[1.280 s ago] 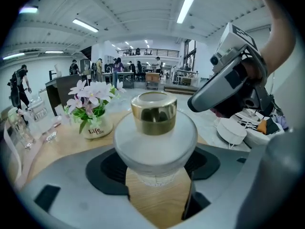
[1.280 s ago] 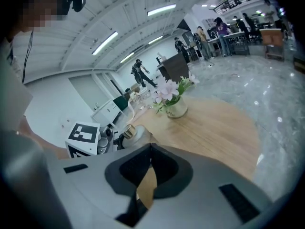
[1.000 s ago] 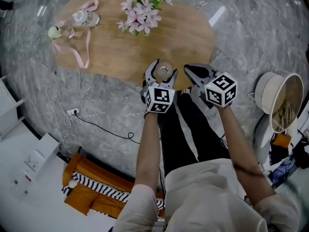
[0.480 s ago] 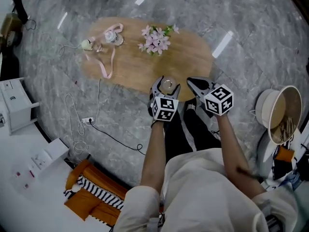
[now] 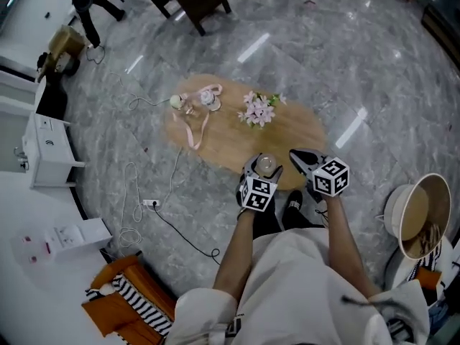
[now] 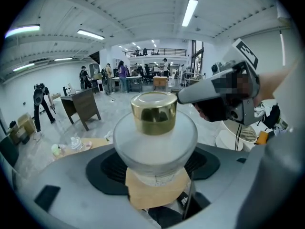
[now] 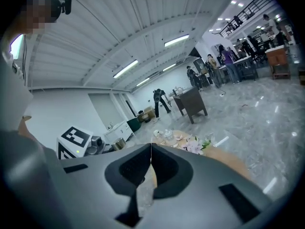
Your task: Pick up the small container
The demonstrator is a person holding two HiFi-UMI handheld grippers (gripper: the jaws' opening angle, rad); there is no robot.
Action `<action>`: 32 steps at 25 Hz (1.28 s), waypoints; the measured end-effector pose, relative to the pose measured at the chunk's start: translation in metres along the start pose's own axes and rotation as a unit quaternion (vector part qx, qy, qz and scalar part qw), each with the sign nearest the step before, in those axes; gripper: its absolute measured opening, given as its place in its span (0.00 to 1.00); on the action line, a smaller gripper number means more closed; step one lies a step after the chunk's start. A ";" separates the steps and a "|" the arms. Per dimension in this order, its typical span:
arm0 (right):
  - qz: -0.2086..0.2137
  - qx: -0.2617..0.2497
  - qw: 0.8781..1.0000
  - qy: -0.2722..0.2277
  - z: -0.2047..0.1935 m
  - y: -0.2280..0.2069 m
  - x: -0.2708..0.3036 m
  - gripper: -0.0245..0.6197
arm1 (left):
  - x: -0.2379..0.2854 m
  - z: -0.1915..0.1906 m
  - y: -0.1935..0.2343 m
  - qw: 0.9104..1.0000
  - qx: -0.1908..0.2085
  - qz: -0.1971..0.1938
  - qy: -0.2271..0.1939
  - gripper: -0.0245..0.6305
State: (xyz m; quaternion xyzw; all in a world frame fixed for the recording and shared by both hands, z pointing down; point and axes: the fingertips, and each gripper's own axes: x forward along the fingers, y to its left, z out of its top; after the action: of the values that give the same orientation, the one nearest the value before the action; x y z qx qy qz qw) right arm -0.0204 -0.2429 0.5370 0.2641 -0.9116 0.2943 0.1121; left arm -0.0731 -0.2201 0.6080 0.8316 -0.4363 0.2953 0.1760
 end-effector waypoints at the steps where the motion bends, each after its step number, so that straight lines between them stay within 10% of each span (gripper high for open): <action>1: 0.000 -0.004 1.000 -0.001 0.001 0.001 -0.003 0.14 | -0.004 0.007 -0.002 1.000 0.003 0.003 -0.004 0.54; 32: -0.087 -0.094 0.992 0.004 -0.012 -0.001 -0.023 0.14 | -0.030 0.046 -0.013 0.997 -0.014 0.032 -0.063 0.54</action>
State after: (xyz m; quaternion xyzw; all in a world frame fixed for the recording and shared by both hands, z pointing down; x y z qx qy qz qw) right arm 0.0000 -0.2270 0.5392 0.3294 -0.9084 0.1973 0.1653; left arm -0.0606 -0.2197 0.5532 0.8316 -0.4768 0.2418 0.1507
